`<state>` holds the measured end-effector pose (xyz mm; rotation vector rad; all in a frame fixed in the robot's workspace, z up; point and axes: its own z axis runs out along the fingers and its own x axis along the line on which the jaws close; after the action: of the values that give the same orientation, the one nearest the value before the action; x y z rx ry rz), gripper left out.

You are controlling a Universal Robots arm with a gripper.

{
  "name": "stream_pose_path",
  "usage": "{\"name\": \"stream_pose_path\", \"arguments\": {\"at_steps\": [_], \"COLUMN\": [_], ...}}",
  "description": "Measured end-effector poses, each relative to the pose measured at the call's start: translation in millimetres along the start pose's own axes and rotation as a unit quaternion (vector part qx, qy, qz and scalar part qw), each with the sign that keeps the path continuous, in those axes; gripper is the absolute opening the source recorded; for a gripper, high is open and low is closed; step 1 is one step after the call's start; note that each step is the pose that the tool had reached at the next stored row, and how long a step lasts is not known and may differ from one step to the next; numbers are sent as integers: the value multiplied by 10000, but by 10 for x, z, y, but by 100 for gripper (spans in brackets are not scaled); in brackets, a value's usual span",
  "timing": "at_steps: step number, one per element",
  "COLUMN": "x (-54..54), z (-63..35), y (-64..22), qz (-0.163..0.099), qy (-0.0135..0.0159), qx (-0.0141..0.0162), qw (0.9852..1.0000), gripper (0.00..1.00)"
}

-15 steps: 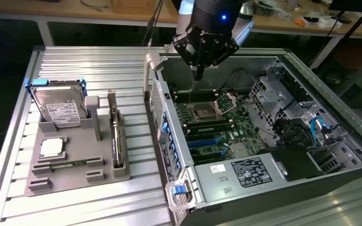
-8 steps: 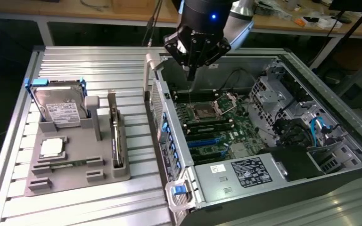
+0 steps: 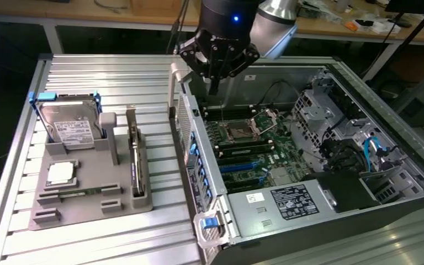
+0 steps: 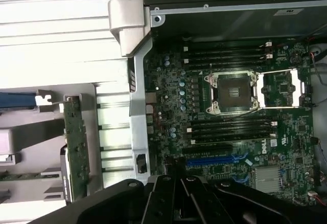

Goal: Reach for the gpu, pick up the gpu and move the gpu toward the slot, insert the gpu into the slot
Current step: 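Reach for the gpu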

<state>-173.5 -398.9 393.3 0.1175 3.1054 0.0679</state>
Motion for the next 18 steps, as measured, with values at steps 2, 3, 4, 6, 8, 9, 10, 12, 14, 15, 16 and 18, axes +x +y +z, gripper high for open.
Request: {"name": "stream_pose_path", "arguments": {"at_steps": [2,3,4,6,8,9,10,12,14,15,16,18], "x": [48,49,49,65,98,122,130,148,185,212,265,312], "z": [-1,-2,-2,-3,-2,-3,1,1,0,0,-3,-4], "y": [-3,-3,-3,-5,-7,-9,-9,-6,-7,-9,-12,-14], "qz": [2,3,2,3,4,3,4,5,4,4,4,5], "qy": [1,1,1,2,7,12,29,43,43,43,43,43], "qx": [0,0,0,1,1,1,2,4,3,3,3,3], "qw": [10000,10000,10000,10000,10000,10000,10000,10000,10000,10000,10000,10000], "gripper": [11,11,11,11,11,11,11,11,11,11,11,11]}}
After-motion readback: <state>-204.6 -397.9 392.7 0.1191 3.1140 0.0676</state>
